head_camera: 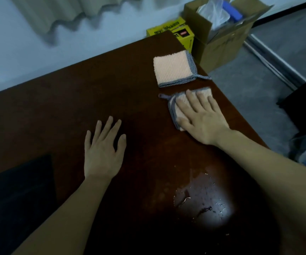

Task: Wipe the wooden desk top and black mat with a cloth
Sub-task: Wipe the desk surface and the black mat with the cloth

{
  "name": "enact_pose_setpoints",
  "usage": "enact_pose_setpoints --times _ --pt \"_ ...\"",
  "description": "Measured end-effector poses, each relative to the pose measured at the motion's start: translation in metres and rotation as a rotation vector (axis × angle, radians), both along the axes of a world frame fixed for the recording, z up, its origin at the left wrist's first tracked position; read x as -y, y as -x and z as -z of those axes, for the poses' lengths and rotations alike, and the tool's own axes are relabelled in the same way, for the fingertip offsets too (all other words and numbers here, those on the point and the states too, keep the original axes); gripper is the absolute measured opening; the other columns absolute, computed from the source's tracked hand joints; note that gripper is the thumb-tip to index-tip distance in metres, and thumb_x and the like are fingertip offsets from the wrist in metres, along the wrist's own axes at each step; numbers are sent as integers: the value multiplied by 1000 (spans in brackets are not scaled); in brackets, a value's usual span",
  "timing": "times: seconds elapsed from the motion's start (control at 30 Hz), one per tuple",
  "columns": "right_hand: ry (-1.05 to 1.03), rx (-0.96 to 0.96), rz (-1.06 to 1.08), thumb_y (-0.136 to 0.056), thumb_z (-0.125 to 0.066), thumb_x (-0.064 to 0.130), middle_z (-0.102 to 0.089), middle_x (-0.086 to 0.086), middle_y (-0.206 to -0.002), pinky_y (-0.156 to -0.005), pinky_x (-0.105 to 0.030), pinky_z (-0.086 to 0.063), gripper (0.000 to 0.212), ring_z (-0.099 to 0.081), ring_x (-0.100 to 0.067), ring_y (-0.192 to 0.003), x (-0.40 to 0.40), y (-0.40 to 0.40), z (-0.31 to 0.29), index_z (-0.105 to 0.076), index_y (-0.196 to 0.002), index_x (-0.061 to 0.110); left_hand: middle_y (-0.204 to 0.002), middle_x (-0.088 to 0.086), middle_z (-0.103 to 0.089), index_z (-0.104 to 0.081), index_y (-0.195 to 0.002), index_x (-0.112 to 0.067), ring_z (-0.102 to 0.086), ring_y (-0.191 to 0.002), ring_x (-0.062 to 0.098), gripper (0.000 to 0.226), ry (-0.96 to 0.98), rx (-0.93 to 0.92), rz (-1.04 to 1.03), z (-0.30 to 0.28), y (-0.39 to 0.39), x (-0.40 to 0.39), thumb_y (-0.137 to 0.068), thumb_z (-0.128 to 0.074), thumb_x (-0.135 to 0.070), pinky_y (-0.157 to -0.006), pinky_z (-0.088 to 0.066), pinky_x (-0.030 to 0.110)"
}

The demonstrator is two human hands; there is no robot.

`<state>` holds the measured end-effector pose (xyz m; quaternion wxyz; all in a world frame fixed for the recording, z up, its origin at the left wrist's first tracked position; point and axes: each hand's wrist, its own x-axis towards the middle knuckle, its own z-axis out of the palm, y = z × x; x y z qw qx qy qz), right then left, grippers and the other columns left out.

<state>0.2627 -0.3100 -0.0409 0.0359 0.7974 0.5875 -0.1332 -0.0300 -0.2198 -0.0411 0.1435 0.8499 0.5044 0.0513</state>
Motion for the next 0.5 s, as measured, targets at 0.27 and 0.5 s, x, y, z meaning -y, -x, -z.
enact_pose_setpoints --times 0.27,0.5 --pt "-70 -6 57 -102 -6 55 10 -9 -170 -125 -53 6 67 10 -34 -155 46 90 -1 1 -163 29 -167 -12 -9 -21 -158 -36 3 -155 13 59 9 -28 17 2 2 -1 -103 -16 -58 -126 2 44" --pt "17 -18 -313 -101 -15 67 4 -2 -169 -125 -50 1 68 6 -32 -156 112 70 0 -6 -161 38 -169 -8 -5 -18 -158 -40 6 -155 18 61 31 -82 62 -5 0 0 -101 -13 -61 -125 2 50"
